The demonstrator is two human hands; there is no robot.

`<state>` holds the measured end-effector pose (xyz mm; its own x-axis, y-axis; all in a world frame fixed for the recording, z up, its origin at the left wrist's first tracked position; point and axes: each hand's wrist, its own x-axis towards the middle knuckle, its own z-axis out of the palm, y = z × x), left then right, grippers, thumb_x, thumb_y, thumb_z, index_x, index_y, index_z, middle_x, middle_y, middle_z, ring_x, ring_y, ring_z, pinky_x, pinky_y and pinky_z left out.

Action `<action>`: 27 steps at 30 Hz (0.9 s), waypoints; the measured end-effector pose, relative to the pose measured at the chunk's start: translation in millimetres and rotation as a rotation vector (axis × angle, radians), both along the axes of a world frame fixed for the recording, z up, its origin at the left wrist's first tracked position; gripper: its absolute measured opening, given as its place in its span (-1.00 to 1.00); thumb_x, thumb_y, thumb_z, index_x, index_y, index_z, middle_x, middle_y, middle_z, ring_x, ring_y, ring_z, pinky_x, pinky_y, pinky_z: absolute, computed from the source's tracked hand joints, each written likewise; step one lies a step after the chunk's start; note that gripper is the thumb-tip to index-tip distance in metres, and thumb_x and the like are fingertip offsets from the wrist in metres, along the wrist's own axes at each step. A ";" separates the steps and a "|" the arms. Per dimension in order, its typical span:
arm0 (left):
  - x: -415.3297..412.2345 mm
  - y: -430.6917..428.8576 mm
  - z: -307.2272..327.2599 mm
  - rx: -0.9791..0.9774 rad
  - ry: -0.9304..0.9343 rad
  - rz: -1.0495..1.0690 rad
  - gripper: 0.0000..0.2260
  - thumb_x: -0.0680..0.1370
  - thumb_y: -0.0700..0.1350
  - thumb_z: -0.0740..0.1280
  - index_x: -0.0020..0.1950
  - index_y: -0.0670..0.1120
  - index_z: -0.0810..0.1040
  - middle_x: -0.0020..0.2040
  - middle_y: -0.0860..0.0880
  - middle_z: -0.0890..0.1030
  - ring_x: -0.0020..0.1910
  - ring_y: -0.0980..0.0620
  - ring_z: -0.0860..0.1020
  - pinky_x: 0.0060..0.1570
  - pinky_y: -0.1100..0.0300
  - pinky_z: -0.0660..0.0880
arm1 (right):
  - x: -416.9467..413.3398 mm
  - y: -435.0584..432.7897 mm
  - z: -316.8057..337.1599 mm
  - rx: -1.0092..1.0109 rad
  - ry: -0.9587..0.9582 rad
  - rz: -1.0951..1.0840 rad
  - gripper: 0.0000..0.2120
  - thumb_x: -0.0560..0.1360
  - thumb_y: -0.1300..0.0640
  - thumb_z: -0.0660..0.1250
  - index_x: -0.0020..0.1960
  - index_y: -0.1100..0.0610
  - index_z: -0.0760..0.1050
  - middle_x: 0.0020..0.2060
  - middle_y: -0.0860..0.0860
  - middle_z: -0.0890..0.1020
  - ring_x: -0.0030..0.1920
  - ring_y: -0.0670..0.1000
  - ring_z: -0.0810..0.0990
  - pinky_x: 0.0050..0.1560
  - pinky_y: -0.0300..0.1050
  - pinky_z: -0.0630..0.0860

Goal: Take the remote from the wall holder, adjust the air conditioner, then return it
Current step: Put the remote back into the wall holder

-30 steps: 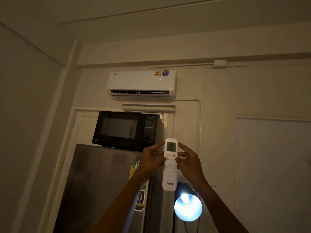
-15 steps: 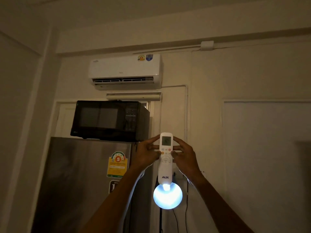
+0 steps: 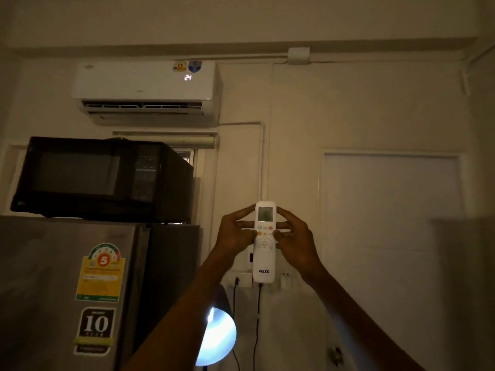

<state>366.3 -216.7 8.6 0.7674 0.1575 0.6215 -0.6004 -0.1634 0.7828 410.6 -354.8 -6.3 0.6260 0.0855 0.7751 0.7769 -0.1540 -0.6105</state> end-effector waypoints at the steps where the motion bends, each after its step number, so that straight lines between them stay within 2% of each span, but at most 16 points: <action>1: 12.1 -6.3 2.0 -0.009 -0.001 -0.005 -0.42 0.39 -0.42 0.40 0.34 -0.01 0.47 0.06 -0.14 0.62 -0.05 0.02 0.61 -0.24 0.21 0.62 | 10.9 -6.0 3.2 0.003 -0.012 -0.013 -0.52 0.48 0.24 0.33 0.36 -0.01 0.37 0.17 0.06 0.59 0.02 -0.01 0.60 -0.18 -0.23 0.58; 4: 47.8 -25.8 4.5 -0.016 0.016 -0.014 -0.41 0.38 -0.45 0.40 0.34 -0.04 0.47 0.04 -0.16 0.63 -0.12 0.07 0.61 -0.31 0.28 0.63 | 45.3 -24.8 6.1 -0.011 -0.020 -0.034 -0.51 0.48 0.25 0.32 0.37 0.00 0.36 0.23 0.10 0.58 0.07 0.03 0.60 -0.05 -0.05 0.63; 7: 80.9 -43.1 5.8 -0.021 0.020 -0.016 -0.40 0.37 -0.47 0.40 0.34 -0.05 0.47 0.03 -0.18 0.63 -0.16 0.09 0.61 -0.33 0.31 0.63 | 78.4 -41.7 5.7 -0.033 -0.038 -0.065 -0.52 0.48 0.23 0.33 0.38 0.02 0.36 0.28 0.06 0.54 0.09 -0.02 0.58 -0.11 -0.26 0.55; 9: 97.8 -51.0 5.7 -0.018 0.021 -0.010 -0.41 0.38 -0.47 0.40 0.34 -0.05 0.48 0.00 -0.16 0.63 -0.16 0.11 0.60 -0.34 0.32 0.62 | 96.7 -49.6 6.0 -0.033 -0.032 -0.059 -0.51 0.48 0.21 0.34 0.38 0.04 0.35 0.29 0.06 0.53 0.10 -0.01 0.57 -0.09 -0.28 0.51; 12: 129.1 -67.4 1.7 -0.016 0.015 0.026 -0.41 0.38 -0.46 0.40 0.34 -0.04 0.48 0.05 -0.20 0.65 -0.14 0.09 0.62 -0.34 0.32 0.62 | 134.5 -64.2 3.6 -0.051 -0.033 -0.044 -0.51 0.48 0.22 0.34 0.38 0.05 0.35 0.30 0.07 0.53 0.14 0.04 0.58 -0.04 -0.20 0.53; 16: 170.0 -83.6 -4.0 -0.038 0.028 0.074 -0.41 0.39 -0.46 0.39 0.33 0.00 0.49 0.07 -0.17 0.65 -0.05 0.00 0.64 -0.22 0.20 0.65 | 176.9 -79.2 -0.7 -0.044 -0.021 -0.004 -0.50 0.47 0.18 0.36 0.37 0.02 0.36 0.28 0.09 0.54 0.14 0.07 0.59 0.04 0.07 0.62; 21: 215.9 -97.9 -12.4 -0.045 0.041 0.110 -0.41 0.40 -0.45 0.37 0.33 0.02 0.48 0.06 -0.17 0.65 -0.04 -0.03 0.65 -0.19 0.15 0.65 | 222.7 -93.1 -6.3 -0.057 0.002 0.026 -0.51 0.47 0.21 0.35 0.37 0.01 0.36 0.26 0.10 0.56 0.11 0.07 0.60 0.01 0.08 0.63; 27: 277.4 -100.3 -22.2 -0.042 0.056 0.107 -0.41 0.40 -0.45 0.36 0.34 0.02 0.48 0.04 -0.19 0.67 -0.06 -0.02 0.66 -0.15 0.09 0.65 | 284.6 -95.9 -19.5 -0.042 0.031 0.047 -0.52 0.46 0.19 0.35 0.35 -0.02 0.36 0.21 0.12 0.58 0.09 0.09 0.62 0.01 0.18 0.63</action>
<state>643.7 -317.1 -13.6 0.7783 0.2647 0.5693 -0.5365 -0.1906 0.8221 695.2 -450.7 -25.7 0.6441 0.1476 0.7506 0.7648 -0.1433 -0.6281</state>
